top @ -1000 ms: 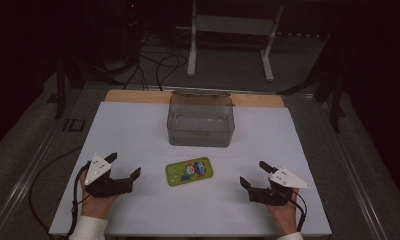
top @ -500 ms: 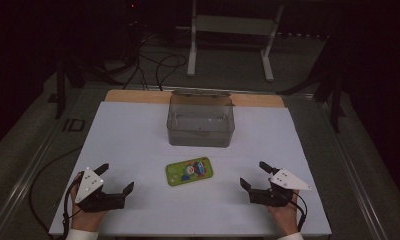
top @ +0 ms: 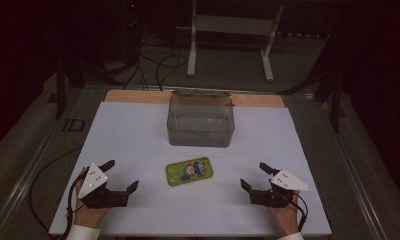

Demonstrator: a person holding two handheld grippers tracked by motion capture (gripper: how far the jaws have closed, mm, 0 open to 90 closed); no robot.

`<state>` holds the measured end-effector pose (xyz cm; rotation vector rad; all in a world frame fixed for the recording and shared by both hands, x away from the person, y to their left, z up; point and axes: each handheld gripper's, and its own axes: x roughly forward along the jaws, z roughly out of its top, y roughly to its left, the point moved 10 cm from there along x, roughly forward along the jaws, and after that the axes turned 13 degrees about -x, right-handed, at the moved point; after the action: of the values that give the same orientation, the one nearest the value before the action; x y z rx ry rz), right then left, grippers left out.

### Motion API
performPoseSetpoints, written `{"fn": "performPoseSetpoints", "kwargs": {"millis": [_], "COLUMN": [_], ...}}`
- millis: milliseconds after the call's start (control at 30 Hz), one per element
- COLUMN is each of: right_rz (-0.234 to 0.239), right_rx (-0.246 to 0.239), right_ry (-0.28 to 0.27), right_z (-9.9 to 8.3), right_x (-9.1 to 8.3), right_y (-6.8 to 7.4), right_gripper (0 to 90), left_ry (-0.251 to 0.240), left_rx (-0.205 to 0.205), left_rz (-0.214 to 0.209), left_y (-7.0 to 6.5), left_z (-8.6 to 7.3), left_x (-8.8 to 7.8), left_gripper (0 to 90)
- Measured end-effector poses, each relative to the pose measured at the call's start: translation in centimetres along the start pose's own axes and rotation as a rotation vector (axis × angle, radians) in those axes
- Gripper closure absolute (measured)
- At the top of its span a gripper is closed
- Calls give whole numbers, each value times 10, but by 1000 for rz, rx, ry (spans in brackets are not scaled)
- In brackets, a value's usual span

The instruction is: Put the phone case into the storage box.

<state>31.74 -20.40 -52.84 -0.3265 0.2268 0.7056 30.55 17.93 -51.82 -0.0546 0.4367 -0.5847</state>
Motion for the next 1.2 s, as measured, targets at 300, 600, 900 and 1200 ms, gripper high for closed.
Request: {"fn": "performPoseSetpoints", "kwargs": {"millis": [300, 600, 900, 1200], "right_rz": [1, 3, 6, 9], "right_rx": [1, 0, -4, -5], "right_ry": [2, 1, 2, 5], "right_z": [-1, -1, -1, -1], "right_x": [0, -2, -2, -2], "right_y": [-1, -1, 0, 0], "right_gripper": [97, 97, 97, 98], "left_ry": [55, 121, 205, 276], "left_rx": [28, 88, 141, 186], "left_rz": [-39, -50, -60, -77], "left_y": [-7, -10, -14, -22], "left_z": [17, 29, 29, 29], "left_x": [15, 36, 60, 82], "left_gripper": [0, 0, 0, 0]}}
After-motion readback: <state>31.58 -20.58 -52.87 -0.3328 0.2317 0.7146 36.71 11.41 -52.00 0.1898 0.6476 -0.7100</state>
